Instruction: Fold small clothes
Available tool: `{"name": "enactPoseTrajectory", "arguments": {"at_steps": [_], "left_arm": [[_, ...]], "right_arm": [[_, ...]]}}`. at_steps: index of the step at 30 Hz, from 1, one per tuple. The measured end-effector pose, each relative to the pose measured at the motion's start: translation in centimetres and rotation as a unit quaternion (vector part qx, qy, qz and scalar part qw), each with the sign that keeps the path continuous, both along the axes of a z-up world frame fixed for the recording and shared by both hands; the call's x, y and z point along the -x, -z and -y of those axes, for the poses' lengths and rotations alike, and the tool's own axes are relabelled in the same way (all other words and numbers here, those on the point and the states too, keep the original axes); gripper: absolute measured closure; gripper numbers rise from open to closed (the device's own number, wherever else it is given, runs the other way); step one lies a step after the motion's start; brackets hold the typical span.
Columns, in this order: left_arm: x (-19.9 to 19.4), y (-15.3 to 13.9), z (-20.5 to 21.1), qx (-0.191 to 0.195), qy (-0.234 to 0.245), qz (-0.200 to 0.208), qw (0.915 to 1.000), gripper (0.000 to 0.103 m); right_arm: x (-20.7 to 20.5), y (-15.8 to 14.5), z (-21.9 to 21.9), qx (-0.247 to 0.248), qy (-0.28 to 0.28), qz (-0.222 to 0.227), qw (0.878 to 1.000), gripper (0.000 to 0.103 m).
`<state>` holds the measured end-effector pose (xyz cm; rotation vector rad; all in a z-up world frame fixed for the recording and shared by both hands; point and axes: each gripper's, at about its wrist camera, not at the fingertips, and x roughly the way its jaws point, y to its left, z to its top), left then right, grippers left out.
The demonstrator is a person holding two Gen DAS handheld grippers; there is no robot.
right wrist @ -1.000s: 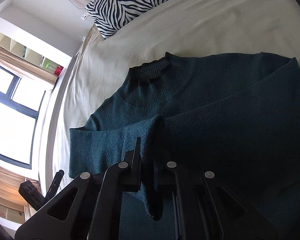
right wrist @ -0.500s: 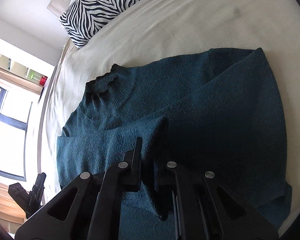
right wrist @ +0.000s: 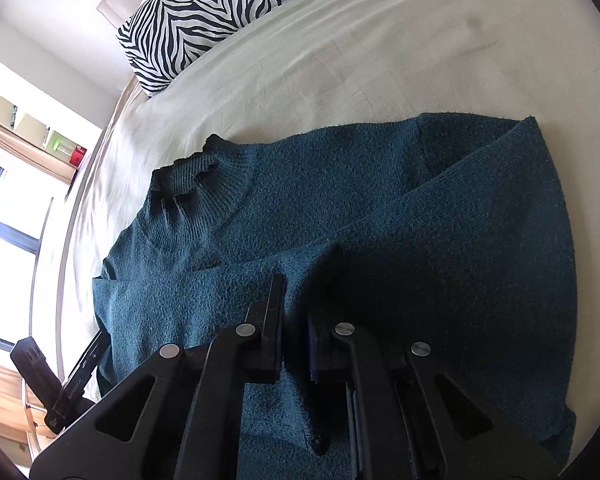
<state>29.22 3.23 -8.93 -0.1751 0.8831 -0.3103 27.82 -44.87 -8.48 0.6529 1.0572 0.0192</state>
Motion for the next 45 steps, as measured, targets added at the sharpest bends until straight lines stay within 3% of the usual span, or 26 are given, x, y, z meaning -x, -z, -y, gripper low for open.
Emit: {"name": "enactPoseTrajectory", "arguments": {"at_steps": [5, 9, 11, 14, 17, 18, 21, 23, 25, 27, 28, 29, 30, 33, 38, 45], "left_arm": [[0.5, 0.1, 0.5, -0.019, -0.001, 0.015, 0.9997, 0.074], [0.4, 0.4, 0.2, -0.011, -0.001, 0.014, 0.9998, 0.074], [0.4, 0.4, 0.3, -0.014, -0.002, 0.016, 0.9998, 0.074], [0.5, 0.5, 0.5, -0.018, -0.002, 0.019, 0.9997, 0.074], [0.5, 0.5, 0.4, -0.016, -0.003, 0.019, 0.9997, 0.074], [0.5, 0.5, 0.4, -0.014, -0.003, 0.019, 0.9997, 0.074], [0.6, 0.5, 0.1, -0.009, -0.003, 0.017, 0.9998, 0.074], [0.7, 0.3, 0.0, -0.005, -0.004, 0.017, 0.9998, 0.074], [1.3, -0.1, -0.7, 0.013, -0.005, 0.014, 0.9998, 0.074], [2.9, -0.8, -2.0, 0.029, -0.018, 0.007, 0.9994, 0.07], [4.1, -1.3, -2.7, 0.027, -0.032, 0.005, 0.9991, 0.064], [5.6, -1.7, -3.4, 0.029, -0.045, 0.002, 0.9986, 0.048], [7.2, -2.1, -4.3, 0.04, -0.055, 0.006, 0.9977, 0.043], [12.1, -2.6, -6.0, 0.066, -0.056, -0.006, 0.9963, 0.043], [19.1, -2.0, -5.9, 0.059, -0.03, -0.052, 0.9964, 0.043], [26.3, -1.2, -4.6, 0.047, -0.001, -0.082, 0.9955, 0.043]], "right_arm": [[0.8, -0.1, 0.5, -0.015, 0.029, 0.009, 0.999, 0.094], [2.2, -3.4, 0.1, 0.075, 0.07, 0.03, 0.994, 0.09], [2.9, -5.1, -0.6, 0.09, 0.072, 0.059, 0.992, 0.09], [3.0, -5.9, -2.8, 0.056, 0.026, 0.093, 0.994, 0.09], [1.8, -3.2, -5.2, 0.024, -0.03, 0.056, 0.998, 0.088], [1.3, -1.4, -5.2, 0.013, -0.031, 0.024, 0.999, 0.085], [2.7, 0.8, -1.9, -0.078, 0.027, 0.058, 0.995, 0.09], [5.0, 0.6, 0.5, -0.103, 0.088, 0.065, 0.989, 0.087], [7.8, -0.8, 2.0, -0.055, 0.128, 0.061, 0.988, 0.082], [11.3, -2.5, 3.1, -0.023, 0.143, 0.074, 0.987, 0.067], [13.3, -3.3, 3.7, -0.022, 0.148, 0.086, 0.985, 0.054], [15.5, -4.0, 4.2, -0.019, 0.154, 0.097, 0.983, 0.051], [17.7, -4.5, 4.6, -0.015, 0.157, 0.107, 0.982, 0.051], [24.0, -5.3, 5.6, -0.013, 0.158, 0.121, 0.98, 0.049], [33.7, -4.2, 5.4, 0.003, 0.163, 0.105, 0.981, 0.049], [40.6, -2.7, 4.2, 0.022, 0.15, 0.082, 0.985, 0.049]]}}
